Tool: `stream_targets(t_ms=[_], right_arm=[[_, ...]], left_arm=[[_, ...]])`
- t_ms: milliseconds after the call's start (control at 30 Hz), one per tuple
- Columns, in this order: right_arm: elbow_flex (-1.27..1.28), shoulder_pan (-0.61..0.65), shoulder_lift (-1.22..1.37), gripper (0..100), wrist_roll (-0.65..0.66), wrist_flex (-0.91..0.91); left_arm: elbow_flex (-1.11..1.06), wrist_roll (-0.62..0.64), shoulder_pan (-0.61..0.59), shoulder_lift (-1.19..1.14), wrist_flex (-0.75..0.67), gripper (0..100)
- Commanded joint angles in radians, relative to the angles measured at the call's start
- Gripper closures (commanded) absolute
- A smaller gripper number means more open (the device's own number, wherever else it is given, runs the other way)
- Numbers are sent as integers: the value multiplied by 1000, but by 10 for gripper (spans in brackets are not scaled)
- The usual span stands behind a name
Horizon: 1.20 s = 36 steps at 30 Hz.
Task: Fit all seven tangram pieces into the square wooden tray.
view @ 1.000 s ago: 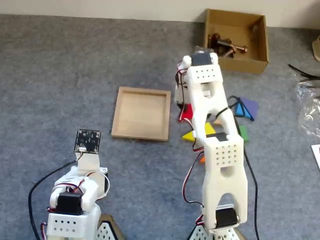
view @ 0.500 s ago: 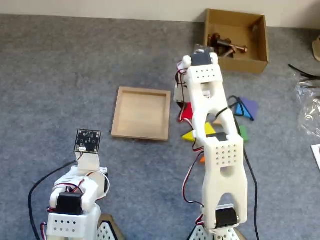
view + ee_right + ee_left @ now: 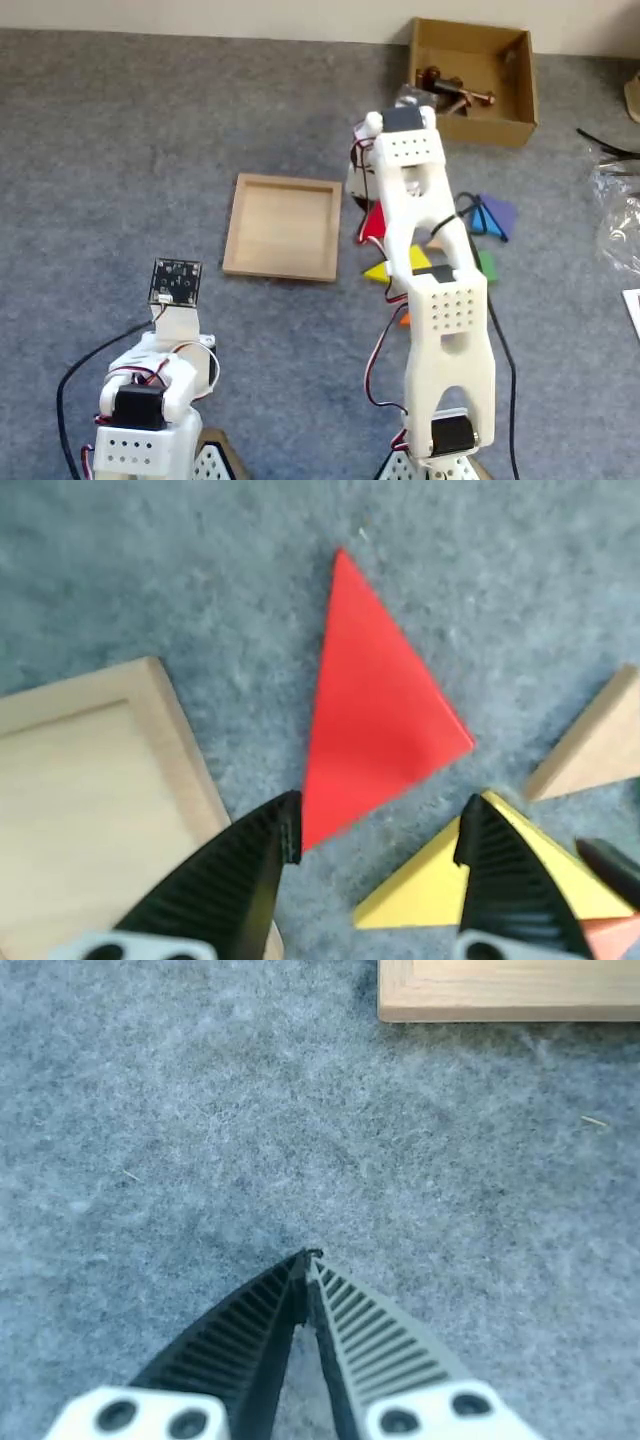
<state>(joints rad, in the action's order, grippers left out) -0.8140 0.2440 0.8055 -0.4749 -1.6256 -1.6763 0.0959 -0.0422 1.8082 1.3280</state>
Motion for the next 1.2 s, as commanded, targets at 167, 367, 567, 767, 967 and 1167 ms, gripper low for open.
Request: stream_targets(t_ms=[167, 367, 567, 767, 967, 1167], right_arm=[[-51, -7, 67, 756, -14, 8], [-67, -33, 67, 756, -14, 13], [-67, -35, 67, 756, -6, 15], [-67, -45, 61, 756, -6, 8], [-68, -45, 58, 756, -5, 7], [-68, -42, 38, 756, 23, 5]], left_arm=[[-19, 6, 18, 7, -3, 995], [-19, 6, 18, 7, -3, 995], [-19, 6, 18, 7, -3, 995], [-19, 6, 18, 7, -3, 995], [-19, 6, 18, 7, -3, 995], [-19, 6, 18, 7, -3, 995]])
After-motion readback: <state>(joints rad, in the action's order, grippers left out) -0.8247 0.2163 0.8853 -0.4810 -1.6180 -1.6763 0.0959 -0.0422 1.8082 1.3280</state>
